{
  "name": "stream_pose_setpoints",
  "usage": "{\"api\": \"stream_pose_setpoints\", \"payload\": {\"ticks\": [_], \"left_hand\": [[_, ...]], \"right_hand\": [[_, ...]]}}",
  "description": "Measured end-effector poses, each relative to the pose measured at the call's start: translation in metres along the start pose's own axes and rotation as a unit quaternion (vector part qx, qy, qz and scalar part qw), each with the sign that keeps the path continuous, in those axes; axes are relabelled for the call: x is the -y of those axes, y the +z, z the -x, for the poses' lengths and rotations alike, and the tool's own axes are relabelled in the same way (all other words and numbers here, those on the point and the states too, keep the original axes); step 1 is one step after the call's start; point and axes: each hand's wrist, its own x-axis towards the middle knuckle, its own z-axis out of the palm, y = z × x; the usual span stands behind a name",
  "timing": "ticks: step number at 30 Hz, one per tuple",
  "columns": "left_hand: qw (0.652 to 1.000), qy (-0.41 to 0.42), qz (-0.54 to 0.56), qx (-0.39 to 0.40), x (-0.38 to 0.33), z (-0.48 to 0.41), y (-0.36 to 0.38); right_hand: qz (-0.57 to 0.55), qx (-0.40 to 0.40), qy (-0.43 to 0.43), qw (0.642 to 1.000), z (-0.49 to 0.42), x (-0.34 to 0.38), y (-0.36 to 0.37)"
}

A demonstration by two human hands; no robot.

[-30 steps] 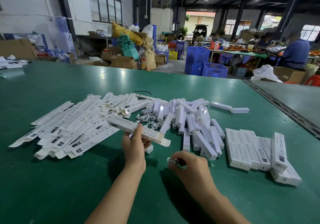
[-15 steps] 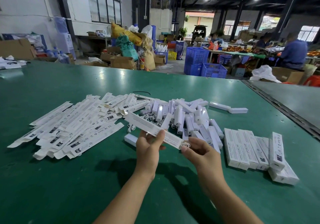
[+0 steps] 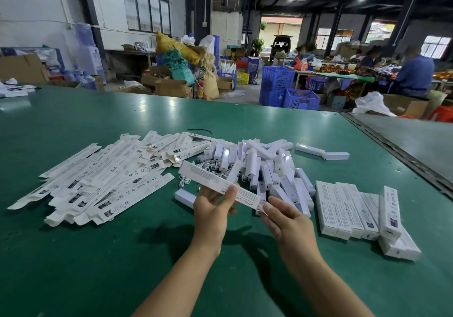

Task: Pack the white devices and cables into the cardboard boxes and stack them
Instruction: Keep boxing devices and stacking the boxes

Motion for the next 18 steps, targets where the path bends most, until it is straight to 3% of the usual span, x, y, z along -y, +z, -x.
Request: {"api": "stream_pose_setpoints", "payload": {"ticks": [5, 13, 18], "left_hand": [[1.000, -0.012, -0.006, 0.008, 0.002, 0.003, 0.003], [0.999, -0.042, 0.027, 0.005, -0.004, -0.001, 0.000], [0.998, -0.052, 0.023, 0.019, -0.006, 0.000, 0.001]], "right_hand": [[0.099, 0.005, -0.029, 0.995, -0.003, -0.002, -0.005], [0.018, 0.085, -0.015, 0.996, -0.009, -0.001, -0.008], [0.106, 0.025, -0.056, 0.992, -0.011, -0.003, -0.011]]}}
